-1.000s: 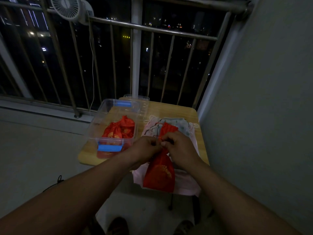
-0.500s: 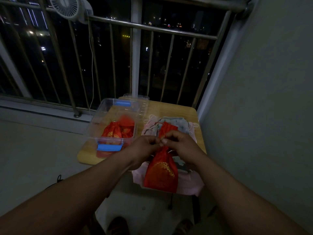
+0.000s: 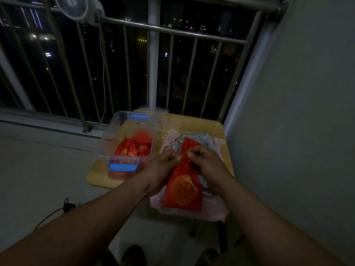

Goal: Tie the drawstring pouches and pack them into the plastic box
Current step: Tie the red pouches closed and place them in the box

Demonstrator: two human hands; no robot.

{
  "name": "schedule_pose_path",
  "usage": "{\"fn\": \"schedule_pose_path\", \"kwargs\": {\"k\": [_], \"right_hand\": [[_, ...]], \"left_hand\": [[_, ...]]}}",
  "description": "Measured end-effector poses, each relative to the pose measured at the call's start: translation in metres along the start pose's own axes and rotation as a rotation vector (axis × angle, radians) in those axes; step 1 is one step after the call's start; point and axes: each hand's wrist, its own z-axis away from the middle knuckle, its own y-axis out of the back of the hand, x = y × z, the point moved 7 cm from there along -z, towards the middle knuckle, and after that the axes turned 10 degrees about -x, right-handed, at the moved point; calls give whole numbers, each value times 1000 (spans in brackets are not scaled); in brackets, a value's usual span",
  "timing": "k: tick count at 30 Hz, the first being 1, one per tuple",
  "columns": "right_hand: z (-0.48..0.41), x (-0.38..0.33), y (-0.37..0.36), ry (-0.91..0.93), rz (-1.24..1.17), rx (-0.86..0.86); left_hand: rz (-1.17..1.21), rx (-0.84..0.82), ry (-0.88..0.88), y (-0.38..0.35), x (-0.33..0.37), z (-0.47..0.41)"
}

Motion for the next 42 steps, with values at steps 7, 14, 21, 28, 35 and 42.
{"fn": "schedule_pose_path", "kwargs": {"k": [7, 14, 21, 28, 35, 42], "right_hand": [[-4, 10, 12, 19, 45, 212], [-18, -5, 16, 17, 203, 301], [-30, -4, -10, -52, 11, 60], [-83, -36, -57, -53, 109, 67], [-173, -54, -85, -75, 191, 128], [-202, -48, -49, -76, 539, 272]], "left_hand": [[-111, 174, -80, 5, 4, -3], [-147, 45, -3, -8, 6, -4], [-426, 286, -166, 20, 52, 9], [-415, 566, -247, 92, 98, 28], [-429, 651, -238, 160, 119, 28], [-673, 680, -186, 174, 129, 6]]}}
